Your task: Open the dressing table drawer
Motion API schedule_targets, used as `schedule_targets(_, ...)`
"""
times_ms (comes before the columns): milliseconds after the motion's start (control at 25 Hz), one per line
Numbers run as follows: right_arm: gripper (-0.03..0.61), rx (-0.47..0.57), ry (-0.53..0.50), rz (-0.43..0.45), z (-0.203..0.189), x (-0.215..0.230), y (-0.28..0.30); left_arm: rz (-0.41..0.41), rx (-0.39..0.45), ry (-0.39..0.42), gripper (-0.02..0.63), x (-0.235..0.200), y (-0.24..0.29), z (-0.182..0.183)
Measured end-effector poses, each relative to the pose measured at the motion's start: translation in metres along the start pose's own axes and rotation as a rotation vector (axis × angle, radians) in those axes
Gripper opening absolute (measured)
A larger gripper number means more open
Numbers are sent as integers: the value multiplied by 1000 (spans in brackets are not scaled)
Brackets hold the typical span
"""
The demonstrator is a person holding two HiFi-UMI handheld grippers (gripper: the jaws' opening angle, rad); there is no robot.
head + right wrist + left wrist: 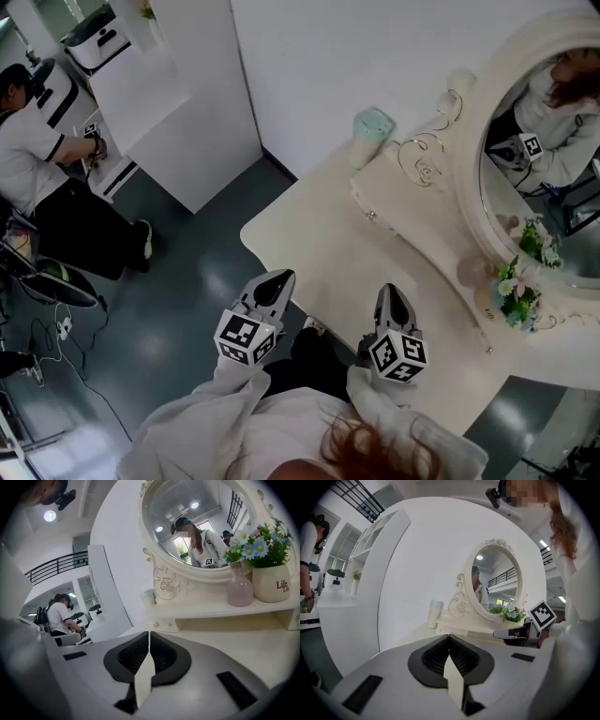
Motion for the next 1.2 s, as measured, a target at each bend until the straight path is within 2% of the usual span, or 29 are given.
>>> schedule_targets(320,37,19,59,-101,3,26,9,-103,-50,30,17,-3,57,10)
schedule_targets(760,37,53,135,-224,-6,43,-10,-283,-137,71,17,22,114,6)
schedule_targets(1000,36,72,160,-275,-8,35,-7,-276,-194,94,17,16,147,7)
schedule_targets(1200,36,99,198,-355,-1,26,-5,-292,-259,126,18,11,172,9)
Point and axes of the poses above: the fingertips, and each gripper's own axes: y forward along the fingers, x to its right, z out of its top, the point moved 7 cm from there along -y, backward along the fingers, and after that the axes turned 5 degrees about -y, right-handed, at the moved point
